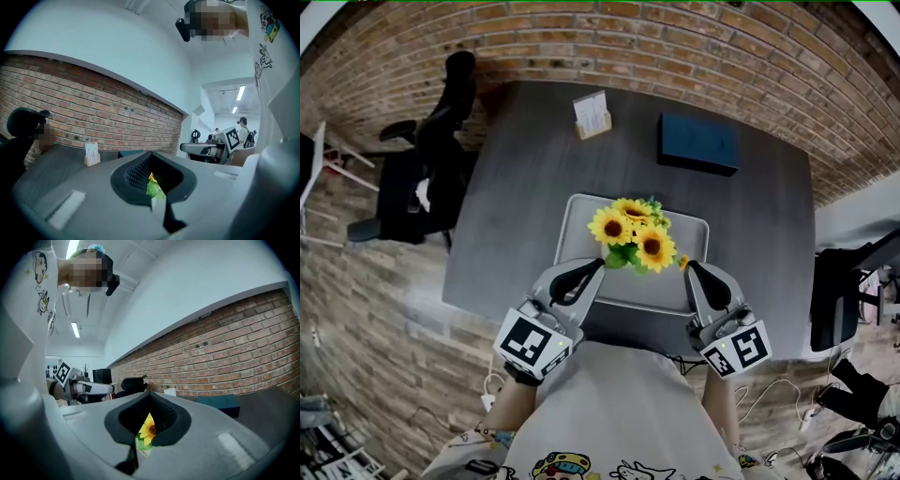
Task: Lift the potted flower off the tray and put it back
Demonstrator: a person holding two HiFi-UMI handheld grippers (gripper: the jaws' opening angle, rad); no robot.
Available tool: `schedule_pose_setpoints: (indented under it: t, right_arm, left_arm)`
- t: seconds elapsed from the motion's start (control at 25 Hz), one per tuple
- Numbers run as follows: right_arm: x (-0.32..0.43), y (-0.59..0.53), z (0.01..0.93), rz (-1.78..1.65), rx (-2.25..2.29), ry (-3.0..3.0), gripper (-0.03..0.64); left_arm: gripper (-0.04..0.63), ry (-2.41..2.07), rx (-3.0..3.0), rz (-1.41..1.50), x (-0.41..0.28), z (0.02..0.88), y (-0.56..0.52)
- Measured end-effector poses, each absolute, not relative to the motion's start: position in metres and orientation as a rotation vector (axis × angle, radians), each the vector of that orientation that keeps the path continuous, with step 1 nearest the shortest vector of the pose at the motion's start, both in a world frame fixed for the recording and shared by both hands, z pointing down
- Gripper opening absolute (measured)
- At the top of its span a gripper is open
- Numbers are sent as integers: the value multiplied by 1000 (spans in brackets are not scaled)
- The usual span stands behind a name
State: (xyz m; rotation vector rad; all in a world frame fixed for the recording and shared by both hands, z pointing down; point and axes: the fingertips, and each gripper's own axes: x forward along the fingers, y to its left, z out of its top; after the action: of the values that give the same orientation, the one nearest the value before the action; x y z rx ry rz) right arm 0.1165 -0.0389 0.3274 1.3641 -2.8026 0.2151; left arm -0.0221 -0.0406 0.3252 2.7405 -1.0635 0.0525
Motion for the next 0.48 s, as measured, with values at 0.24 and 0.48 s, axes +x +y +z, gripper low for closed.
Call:
schedule_pose_setpoints:
  t: [0.24, 0.48]
  right_arm:
    - [115, -39, 330, 224, 1362, -2795, 2]
    - [114, -39, 328, 228, 1362, -2799, 2]
  left_arm:
    - [11, -1070, 2736, 54, -24, 328, -41]
    - [11, -1072, 2735, 62, -25, 326, -40]
